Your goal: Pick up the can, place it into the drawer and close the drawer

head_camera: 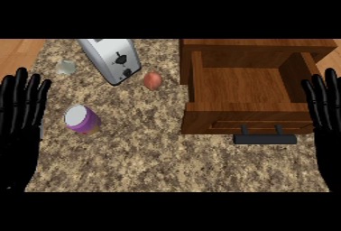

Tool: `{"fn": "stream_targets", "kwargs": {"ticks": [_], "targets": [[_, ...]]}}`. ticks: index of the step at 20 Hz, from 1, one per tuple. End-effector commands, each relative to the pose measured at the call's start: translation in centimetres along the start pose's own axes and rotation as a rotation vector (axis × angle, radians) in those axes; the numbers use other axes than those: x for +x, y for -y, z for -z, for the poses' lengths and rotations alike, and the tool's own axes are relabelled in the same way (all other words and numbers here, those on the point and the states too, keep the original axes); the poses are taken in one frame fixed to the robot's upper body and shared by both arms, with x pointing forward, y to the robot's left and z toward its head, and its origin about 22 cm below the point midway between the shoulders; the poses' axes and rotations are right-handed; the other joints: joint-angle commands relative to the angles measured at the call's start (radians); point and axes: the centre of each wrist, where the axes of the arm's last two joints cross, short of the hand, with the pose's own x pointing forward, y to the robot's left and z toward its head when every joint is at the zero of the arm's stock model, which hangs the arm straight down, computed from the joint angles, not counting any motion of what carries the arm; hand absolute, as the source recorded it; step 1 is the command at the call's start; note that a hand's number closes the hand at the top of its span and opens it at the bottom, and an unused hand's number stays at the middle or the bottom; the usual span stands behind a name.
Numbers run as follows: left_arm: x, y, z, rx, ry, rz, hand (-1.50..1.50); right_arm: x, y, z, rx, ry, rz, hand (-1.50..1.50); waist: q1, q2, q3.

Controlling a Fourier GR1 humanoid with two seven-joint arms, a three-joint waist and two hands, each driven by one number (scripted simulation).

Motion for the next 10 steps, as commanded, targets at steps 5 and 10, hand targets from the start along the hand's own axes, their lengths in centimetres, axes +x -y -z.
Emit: {"fn": "stream_targets", "kwargs": {"ticks": [5, 10], "targets": [[-0.8, -1.9, -1.9, 0.366, -0.074, 0.162, -1.5, -0.9, -0.6, -0.7, -0.067, -0.035, 0.025, -1.5, 0.014, -0.021, 0.029], [-3.3, -3.0, -3.1, 0.702, -0.419, 0.122, -1.5, -2.0, 1.3, -2.1, -0.172, -0.334, 0.02, -1.5, -0.003, -0.018, 0.029]]}}
